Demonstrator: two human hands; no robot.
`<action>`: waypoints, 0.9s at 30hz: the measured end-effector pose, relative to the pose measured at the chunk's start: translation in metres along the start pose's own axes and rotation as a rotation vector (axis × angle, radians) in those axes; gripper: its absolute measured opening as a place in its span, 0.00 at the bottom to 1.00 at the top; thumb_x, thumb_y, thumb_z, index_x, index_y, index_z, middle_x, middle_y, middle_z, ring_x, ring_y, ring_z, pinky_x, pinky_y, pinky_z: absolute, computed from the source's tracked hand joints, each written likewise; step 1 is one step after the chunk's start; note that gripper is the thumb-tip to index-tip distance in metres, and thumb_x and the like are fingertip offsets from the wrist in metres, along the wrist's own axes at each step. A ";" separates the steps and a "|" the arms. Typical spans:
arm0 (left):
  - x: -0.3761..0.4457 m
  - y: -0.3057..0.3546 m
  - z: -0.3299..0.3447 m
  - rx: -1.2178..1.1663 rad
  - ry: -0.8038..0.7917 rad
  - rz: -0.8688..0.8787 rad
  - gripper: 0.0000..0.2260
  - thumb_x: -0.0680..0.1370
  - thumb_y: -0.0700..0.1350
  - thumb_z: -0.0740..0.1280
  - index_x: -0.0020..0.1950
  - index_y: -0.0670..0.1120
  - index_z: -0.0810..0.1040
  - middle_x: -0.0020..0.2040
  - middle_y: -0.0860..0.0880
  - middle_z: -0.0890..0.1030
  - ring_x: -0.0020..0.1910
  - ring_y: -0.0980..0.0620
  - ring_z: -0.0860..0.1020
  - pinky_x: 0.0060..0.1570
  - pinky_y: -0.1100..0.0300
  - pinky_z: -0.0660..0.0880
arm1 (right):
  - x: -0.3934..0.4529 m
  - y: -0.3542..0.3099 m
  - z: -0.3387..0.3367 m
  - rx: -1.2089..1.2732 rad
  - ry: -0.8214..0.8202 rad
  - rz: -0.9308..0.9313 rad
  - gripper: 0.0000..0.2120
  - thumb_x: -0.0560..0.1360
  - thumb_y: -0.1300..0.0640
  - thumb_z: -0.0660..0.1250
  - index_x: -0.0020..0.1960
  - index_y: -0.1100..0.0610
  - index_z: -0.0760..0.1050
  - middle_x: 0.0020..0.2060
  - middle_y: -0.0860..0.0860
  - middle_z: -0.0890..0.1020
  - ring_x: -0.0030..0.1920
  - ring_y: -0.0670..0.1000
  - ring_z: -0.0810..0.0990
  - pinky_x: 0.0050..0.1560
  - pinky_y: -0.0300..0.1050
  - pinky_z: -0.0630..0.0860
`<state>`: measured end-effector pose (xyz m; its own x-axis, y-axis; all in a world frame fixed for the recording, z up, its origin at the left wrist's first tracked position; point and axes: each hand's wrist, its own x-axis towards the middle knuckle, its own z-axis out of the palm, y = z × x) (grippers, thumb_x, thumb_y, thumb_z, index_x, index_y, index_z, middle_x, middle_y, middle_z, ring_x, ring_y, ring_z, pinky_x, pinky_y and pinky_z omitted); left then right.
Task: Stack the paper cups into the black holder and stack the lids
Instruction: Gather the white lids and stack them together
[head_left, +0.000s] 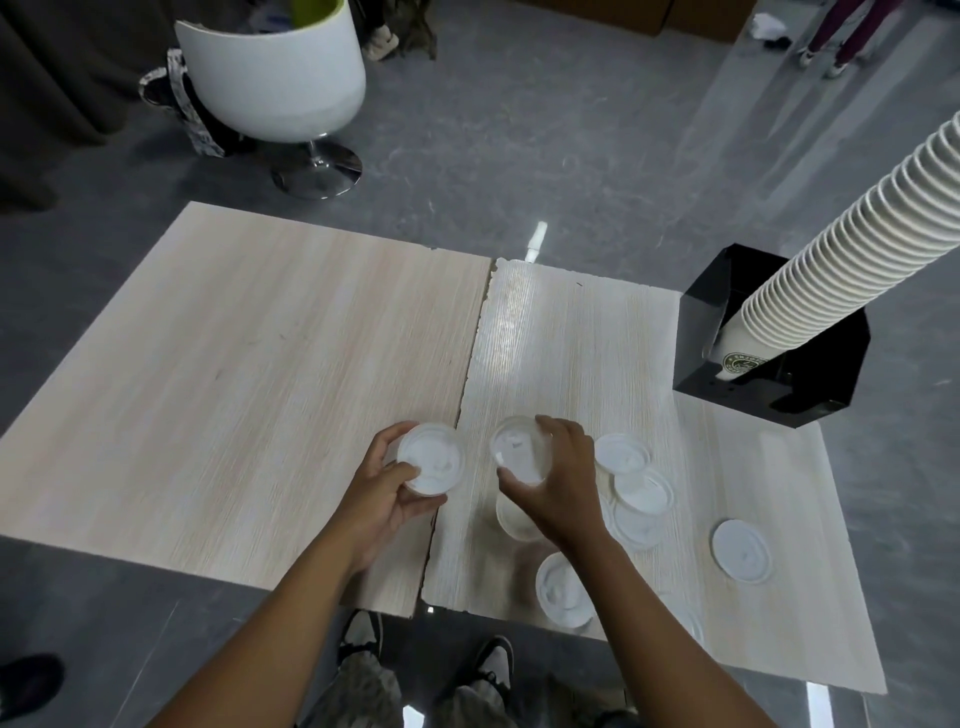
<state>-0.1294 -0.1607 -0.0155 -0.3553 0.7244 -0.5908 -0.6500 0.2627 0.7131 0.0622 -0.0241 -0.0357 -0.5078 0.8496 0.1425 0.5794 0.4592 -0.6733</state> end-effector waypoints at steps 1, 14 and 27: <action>-0.001 0.002 0.005 0.003 -0.006 0.001 0.22 0.81 0.31 0.63 0.67 0.56 0.77 0.69 0.42 0.73 0.65 0.35 0.78 0.58 0.39 0.82 | 0.001 -0.006 -0.006 0.043 0.024 -0.044 0.38 0.65 0.39 0.76 0.69 0.54 0.71 0.63 0.50 0.75 0.62 0.50 0.72 0.62 0.39 0.66; -0.009 0.010 0.071 0.143 -0.153 0.039 0.19 0.82 0.43 0.70 0.69 0.60 0.75 0.67 0.44 0.78 0.63 0.40 0.81 0.55 0.47 0.83 | 0.008 -0.033 -0.039 0.050 -0.066 -0.257 0.38 0.66 0.35 0.77 0.68 0.54 0.73 0.63 0.48 0.77 0.62 0.47 0.73 0.63 0.46 0.73; 0.002 -0.008 0.060 0.109 -0.063 0.007 0.27 0.79 0.30 0.67 0.70 0.56 0.74 0.68 0.44 0.74 0.66 0.38 0.78 0.55 0.45 0.84 | -0.012 -0.004 -0.045 0.139 -0.089 -0.028 0.41 0.68 0.31 0.72 0.74 0.50 0.67 0.69 0.47 0.73 0.64 0.46 0.73 0.65 0.43 0.74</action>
<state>-0.0848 -0.1233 -0.0001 -0.3141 0.7644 -0.5630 -0.5694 0.3229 0.7560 0.0947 -0.0245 -0.0018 -0.5805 0.8078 0.1022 0.4732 0.4368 -0.7650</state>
